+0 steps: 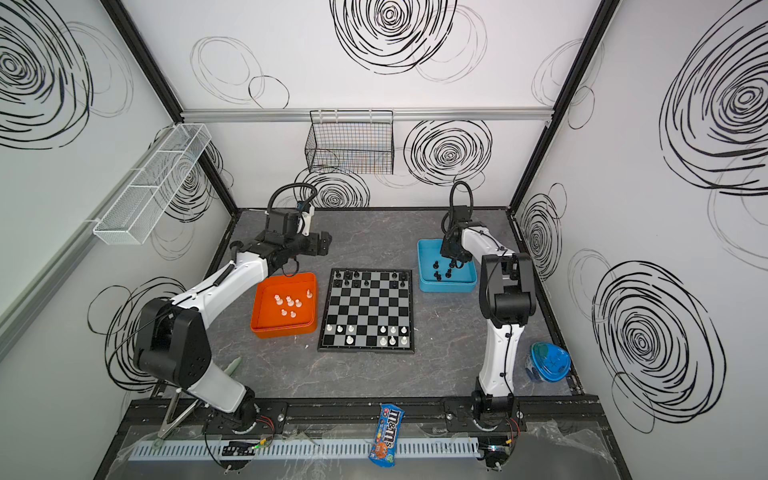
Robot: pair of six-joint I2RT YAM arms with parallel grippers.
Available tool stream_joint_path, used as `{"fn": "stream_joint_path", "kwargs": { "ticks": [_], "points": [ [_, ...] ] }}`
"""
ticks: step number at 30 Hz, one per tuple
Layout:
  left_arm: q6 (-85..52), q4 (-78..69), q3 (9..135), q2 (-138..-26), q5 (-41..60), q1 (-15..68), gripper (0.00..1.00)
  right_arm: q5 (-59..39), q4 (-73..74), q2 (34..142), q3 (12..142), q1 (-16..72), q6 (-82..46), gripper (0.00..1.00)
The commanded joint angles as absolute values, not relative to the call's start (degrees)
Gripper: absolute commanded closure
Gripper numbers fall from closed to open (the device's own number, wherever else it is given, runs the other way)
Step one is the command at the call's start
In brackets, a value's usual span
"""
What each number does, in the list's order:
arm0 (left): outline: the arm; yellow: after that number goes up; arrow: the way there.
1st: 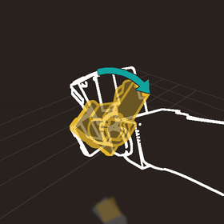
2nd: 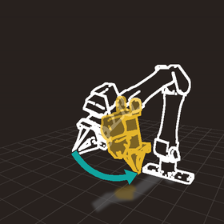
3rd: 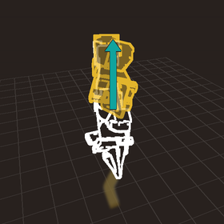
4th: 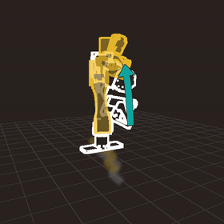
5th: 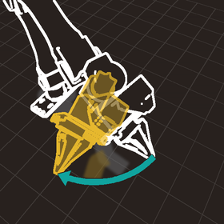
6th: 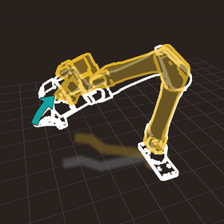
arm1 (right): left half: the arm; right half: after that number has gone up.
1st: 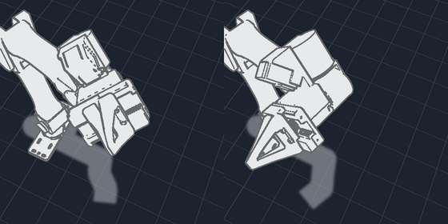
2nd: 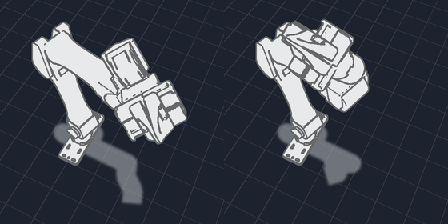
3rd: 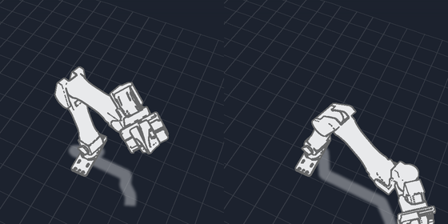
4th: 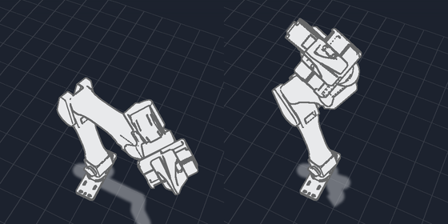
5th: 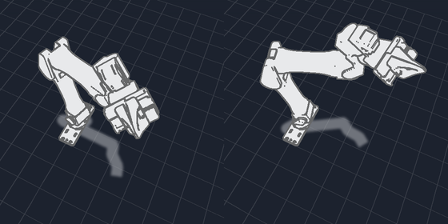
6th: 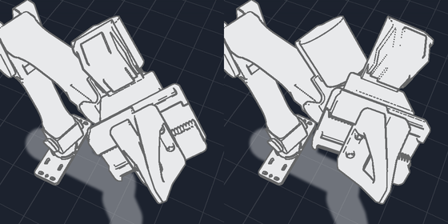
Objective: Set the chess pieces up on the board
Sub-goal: 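Lower the right gripper and grasp a black chess piece in the cyan tray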
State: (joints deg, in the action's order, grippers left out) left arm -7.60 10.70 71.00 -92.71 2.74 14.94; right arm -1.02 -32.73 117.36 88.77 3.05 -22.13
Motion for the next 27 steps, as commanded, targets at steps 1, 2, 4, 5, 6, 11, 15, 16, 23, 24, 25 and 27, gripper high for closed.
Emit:
{"fn": "stream_joint_path", "kwargs": {
  "ticks": [1,2,4,5,6,11,15,16,23,24,25,27],
  "points": [
    [-8.2,11.1,72.7,-93.0,3.3,14.5,0.04,-0.1,-33.4,115.0,88.1,3.0,-23.1,0.58],
    [-8.2,11.0,72.7,-93.0,3.2,14.5,0.04,-0.3,-33.4,115.1,88.0,2.9,-23.1,0.58],
    [-8.1,10.9,72.6,-93.0,3.2,14.5,0.04,-0.5,-33.3,115.2,88.0,2.7,-23.0,0.59],
    [-8.1,11.0,72.6,-92.9,3.1,14.5,0.04,-0.6,-33.3,115.2,87.9,2.7,-23.0,0.6],
    [-8.1,11.0,72.6,-92.9,3.1,14.5,0.04,-0.8,-33.1,115.2,87.8,2.7,-23.0,0.6],
    [-8.1,11.0,72.5,-92.9,3.0,14.5,0.04,-1.6,-33.0,115.7,87.9,2.6,-23.2,0.63],
    [-8.0,10.9,72.5,-93.0,2.9,14.5,0.04,-1.7,-33.0,116.0,88.0,2.6,-23.3,0.65],
    [-8.0,10.9,72.5,-93.0,3.0,14.5,0.04,-1.6,-33.1,116.0,88.0,2.6,-23.4,0.66],
    [-8.1,11.1,72.5,-93.0,3.0,14.5,0.04,-1.6,-34.1,116.5,88.1,2.6,-23.4,0.67],
    [-8.0,11.0,72.5,-93.1,3.0,14.5,0.04,-1.7,-34.0,116.5,88.0,2.6,-23.5,0.67],
    [-8.1,11.0,72.5,-93.1,3.0,14.5,0.04,-1.8,-34.1,116.5,87.9,2.6,-23.5,0.68],
    [-8.0,11.0,72.5,-93.1,2.9,14.5,0.04,-1.8,-34.1,116.6,87.8,2.6,-23.6,0.68]
  ]
}}
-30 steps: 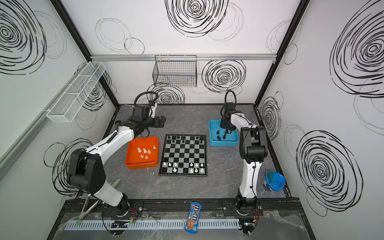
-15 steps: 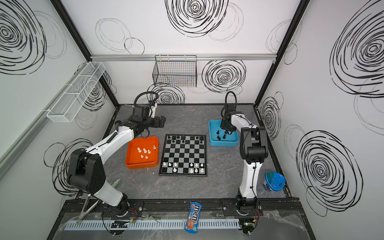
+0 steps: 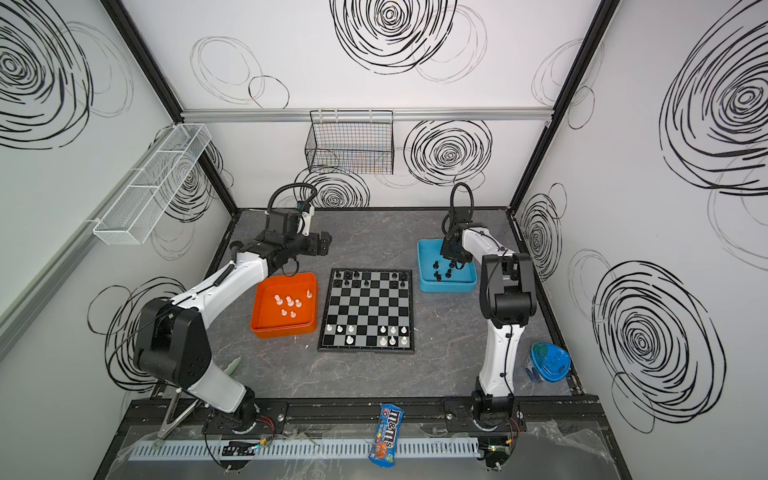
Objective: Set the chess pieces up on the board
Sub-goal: 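Lower the right gripper and grasp a black chess piece in the cyan tray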
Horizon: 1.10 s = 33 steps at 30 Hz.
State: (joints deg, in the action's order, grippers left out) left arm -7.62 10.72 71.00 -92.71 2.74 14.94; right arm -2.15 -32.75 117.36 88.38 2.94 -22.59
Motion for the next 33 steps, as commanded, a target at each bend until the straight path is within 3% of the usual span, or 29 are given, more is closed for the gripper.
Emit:
{"fn": "stream_joint_path", "kwargs": {
  "ticks": [1,11,33],
  "points": [
    [-8.1,11.0,72.5,-93.1,2.9,14.5,0.04,-1.8,-34.1,116.6,87.7,2.6,-23.6,0.68],
    [-8.1,10.9,72.3,-93.0,3.0,14.5,0.04,-2.0,-34.0,117.1,87.3,2.5,-23.6,0.69],
    [-8.1,11.0,72.2,-92.6,2.9,14.7,0.04,-2.5,-34.3,116.8,86.8,2.4,-23.4,0.82]
  ]
}}
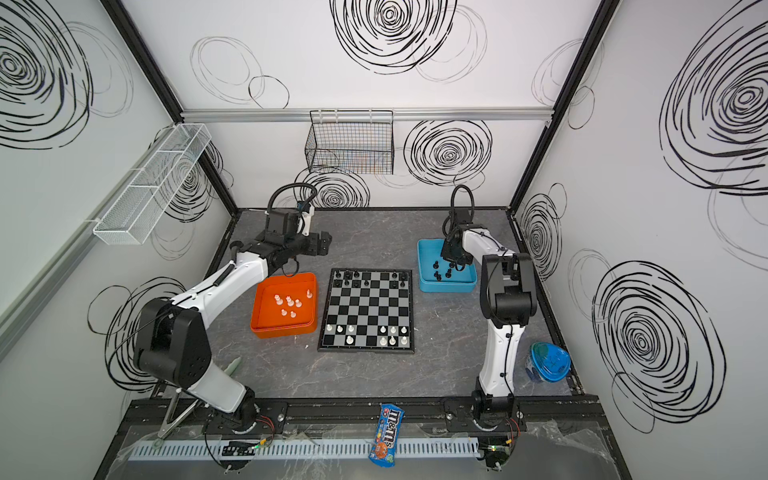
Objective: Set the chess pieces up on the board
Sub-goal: 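Lower the right gripper and grasp a black chess piece in the cyan tray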
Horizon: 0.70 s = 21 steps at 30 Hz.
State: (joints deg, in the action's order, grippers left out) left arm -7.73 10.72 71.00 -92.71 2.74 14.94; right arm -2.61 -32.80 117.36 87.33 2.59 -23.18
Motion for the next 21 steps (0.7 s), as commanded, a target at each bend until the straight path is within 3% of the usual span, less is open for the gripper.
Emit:
{"fn": "stream_joint_path", "kwargs": {
  "ticks": [1,21],
  "points": [
    [-8.1,10.9,72.2,-92.6,2.9,14.7,0.04,-2.5,-34.4,116.7,86.8,2.5,-23.3,0.82],
    [-8.4,10.9,72.4,-92.9,3.2,14.6,0.04,-0.8,-37.6,113.9,90.9,3.2,-21.4,0.87]
  ]
}}
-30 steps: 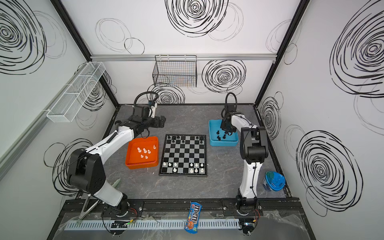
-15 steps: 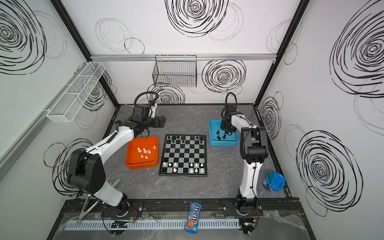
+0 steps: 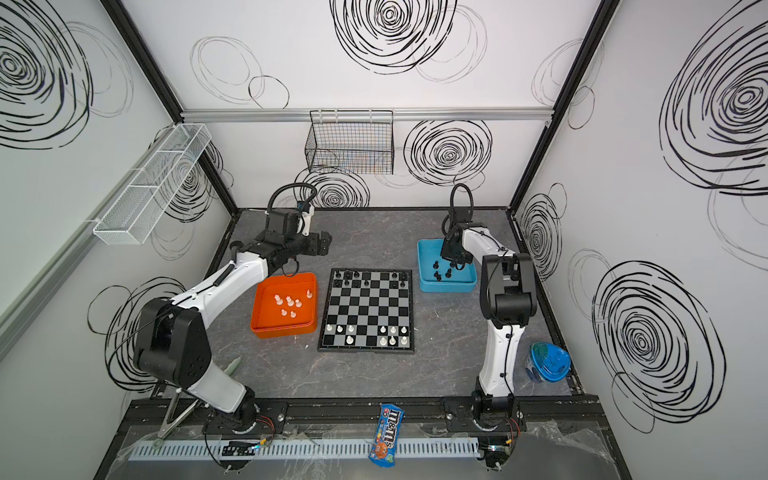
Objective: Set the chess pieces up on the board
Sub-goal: 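Lower the right gripper and grasp a black chess piece in the cyan tray, then lift the black piece and carry it with the right gripper to the chessboard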
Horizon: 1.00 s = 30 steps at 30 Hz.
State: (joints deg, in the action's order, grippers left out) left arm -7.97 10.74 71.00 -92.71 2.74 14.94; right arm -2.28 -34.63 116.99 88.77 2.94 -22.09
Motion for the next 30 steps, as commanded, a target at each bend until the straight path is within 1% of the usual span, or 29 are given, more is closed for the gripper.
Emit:
{"fn": "stream_joint_path", "kwargs": {
  "ticks": [1,9,19,25,30],
  "points": [
    [-8.5,10.9,72.4,-92.9,3.2,14.5,0.04,-0.8,-37.8,113.8,91.2,3.3,-21.3,0.87],
    [-8.6,10.9,72.4,-93.0,3.2,14.3,0.04,-1.5,-39.1,112.0,92.7,3.8,-20.3,0.87],
    [-8.5,11.0,72.4,-93.2,3.2,14.2,0.04,-6.1,-41.4,108.6,94.3,4.7,-19.4,0.87],
    [-8.5,11.1,72.5,-93.3,2.9,13.8,0.04,-11.4,-43.0,105.0,94.4,7.5,-18.9,0.87],
    [-8.6,11.1,72.5,-93.3,2.8,13.3,0.04,-16.7,-42.1,102.8,94.0,12.0,-20.3,0.86]
  ]
}}
